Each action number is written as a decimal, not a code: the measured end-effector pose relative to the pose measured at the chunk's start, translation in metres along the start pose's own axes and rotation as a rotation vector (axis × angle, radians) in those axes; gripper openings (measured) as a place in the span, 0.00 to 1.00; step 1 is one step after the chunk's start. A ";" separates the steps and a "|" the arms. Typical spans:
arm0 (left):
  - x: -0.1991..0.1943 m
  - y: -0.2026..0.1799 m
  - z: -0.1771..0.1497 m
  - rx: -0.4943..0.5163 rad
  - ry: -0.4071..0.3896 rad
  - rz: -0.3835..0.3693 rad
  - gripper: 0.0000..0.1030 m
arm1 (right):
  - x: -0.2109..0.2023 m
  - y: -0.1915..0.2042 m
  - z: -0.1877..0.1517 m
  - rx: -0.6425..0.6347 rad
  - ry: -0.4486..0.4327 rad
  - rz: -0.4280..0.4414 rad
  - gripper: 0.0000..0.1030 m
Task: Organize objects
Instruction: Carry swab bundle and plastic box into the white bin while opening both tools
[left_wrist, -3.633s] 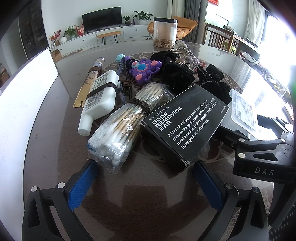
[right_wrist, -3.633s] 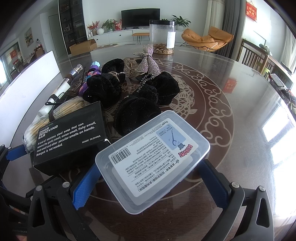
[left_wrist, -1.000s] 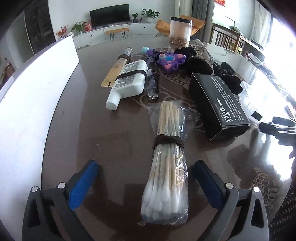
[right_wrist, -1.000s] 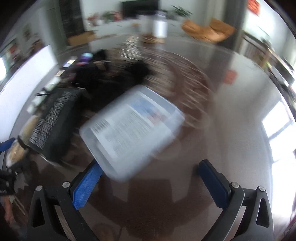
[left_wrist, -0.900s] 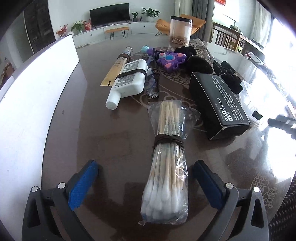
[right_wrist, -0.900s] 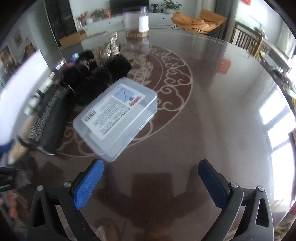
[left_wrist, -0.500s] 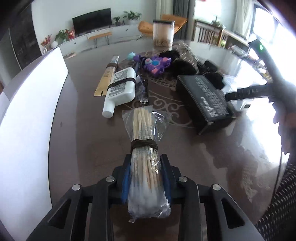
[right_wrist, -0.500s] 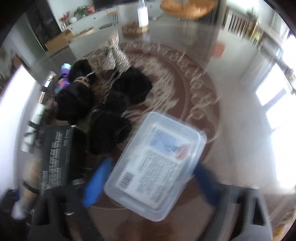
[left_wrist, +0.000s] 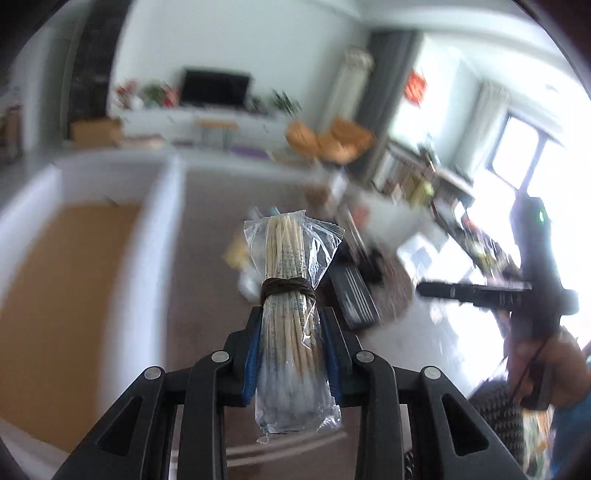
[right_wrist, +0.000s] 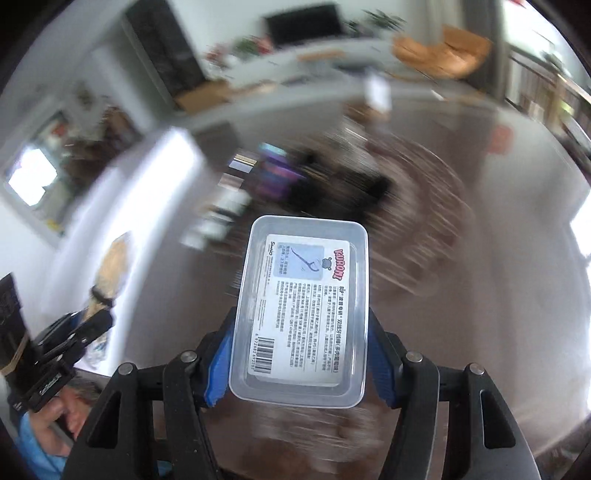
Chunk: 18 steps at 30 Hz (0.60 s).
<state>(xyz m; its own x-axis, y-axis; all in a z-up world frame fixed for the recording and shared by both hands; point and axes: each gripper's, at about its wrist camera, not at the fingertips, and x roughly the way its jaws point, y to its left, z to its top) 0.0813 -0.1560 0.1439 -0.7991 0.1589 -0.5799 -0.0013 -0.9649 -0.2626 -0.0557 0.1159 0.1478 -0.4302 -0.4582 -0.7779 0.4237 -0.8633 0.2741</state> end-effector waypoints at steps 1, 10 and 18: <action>-0.020 0.013 0.008 -0.012 -0.042 0.042 0.29 | -0.001 0.030 0.011 -0.034 -0.021 0.048 0.61; -0.078 0.169 0.001 -0.219 0.034 0.476 0.30 | 0.050 0.273 0.051 -0.360 -0.015 0.397 0.61; -0.085 0.189 -0.018 -0.324 0.046 0.553 0.74 | 0.085 0.290 0.039 -0.314 0.072 0.390 0.84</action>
<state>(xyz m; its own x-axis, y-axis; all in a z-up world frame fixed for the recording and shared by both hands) 0.1600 -0.3479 0.1298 -0.6029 -0.3284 -0.7271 0.5910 -0.7960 -0.1305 -0.0004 -0.1818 0.1827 -0.1411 -0.7085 -0.6914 0.7658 -0.5208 0.3773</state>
